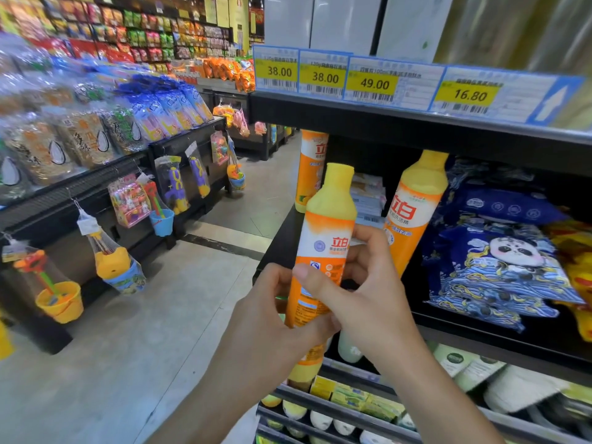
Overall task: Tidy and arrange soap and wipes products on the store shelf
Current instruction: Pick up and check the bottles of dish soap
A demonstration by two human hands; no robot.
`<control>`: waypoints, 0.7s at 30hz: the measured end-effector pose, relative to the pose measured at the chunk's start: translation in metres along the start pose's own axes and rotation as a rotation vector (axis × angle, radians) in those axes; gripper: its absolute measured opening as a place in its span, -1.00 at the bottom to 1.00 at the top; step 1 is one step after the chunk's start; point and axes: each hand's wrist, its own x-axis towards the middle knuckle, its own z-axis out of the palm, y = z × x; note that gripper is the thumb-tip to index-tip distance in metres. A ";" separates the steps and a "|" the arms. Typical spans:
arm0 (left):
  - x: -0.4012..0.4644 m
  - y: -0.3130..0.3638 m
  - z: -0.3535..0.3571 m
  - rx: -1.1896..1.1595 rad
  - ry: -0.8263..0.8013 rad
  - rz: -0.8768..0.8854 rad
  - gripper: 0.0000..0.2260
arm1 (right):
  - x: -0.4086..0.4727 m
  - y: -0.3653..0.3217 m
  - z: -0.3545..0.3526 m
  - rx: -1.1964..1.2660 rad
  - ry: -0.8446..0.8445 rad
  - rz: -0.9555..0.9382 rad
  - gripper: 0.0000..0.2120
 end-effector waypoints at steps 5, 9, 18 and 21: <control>0.006 0.000 -0.009 -0.117 -0.184 -0.023 -0.53 | 0.000 0.001 -0.010 0.109 -0.093 0.035 -0.47; 0.010 -0.002 -0.013 -0.182 -0.241 -0.021 -0.44 | 0.001 0.002 -0.018 0.187 -0.173 0.036 -0.57; 0.010 -0.005 -0.003 -0.130 -0.243 0.028 -0.62 | -0.003 0.006 -0.025 0.083 -0.297 0.036 -0.54; 0.009 -0.007 0.001 -0.109 -0.198 0.027 -0.58 | -0.007 0.007 -0.028 -0.042 -0.188 -0.031 -0.57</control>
